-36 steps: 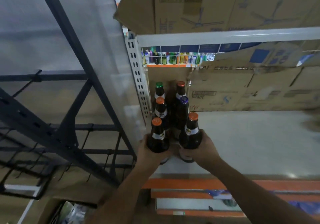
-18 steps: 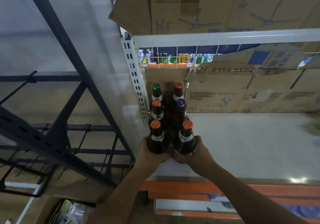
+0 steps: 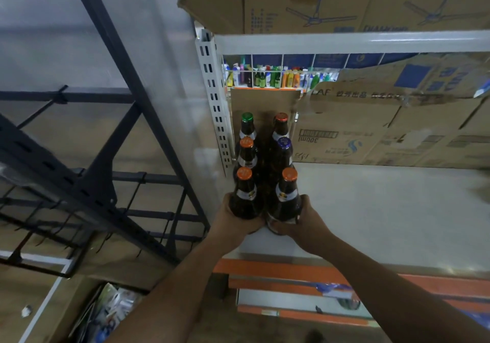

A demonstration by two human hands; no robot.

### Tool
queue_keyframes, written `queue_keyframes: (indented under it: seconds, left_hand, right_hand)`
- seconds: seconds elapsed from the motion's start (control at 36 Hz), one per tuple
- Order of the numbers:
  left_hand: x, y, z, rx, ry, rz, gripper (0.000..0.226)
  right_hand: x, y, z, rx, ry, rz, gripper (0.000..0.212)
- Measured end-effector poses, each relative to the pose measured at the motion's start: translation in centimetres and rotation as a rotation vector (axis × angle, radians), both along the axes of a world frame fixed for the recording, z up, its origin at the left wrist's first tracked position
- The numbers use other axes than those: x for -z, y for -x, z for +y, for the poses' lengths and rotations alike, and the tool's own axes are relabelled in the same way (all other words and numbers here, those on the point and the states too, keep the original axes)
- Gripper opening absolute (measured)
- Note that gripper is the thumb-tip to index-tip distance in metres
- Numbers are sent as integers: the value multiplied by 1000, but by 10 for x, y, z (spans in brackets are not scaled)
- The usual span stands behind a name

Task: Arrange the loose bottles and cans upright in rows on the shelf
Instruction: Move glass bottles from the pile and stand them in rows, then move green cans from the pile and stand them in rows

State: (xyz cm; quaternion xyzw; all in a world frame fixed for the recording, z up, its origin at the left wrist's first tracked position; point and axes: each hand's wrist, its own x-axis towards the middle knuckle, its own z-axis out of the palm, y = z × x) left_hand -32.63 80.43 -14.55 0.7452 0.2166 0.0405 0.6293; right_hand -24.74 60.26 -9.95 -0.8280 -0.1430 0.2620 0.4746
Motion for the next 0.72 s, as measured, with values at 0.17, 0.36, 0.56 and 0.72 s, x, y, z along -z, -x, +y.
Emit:
queue_keyframes:
  seconds: [0.17,0.36,0.56,0.72]
  left_hand:
    - [-2,-3,-12,-50,-60,46,74]
    - [-4,-2,-14,-42,-60,36,69]
    - [-21,5,-15,-25,-28,26,63]
    - [-36,16,-5,8,-129,156,120]
  right_hand:
    - [-1,2,1,33,12,7,67]
    - [2,6,4,69,-19,31,71]
    - [3,12,7,106,-36,48,67]
    - [-18,20,-7,146,-28,88,106]
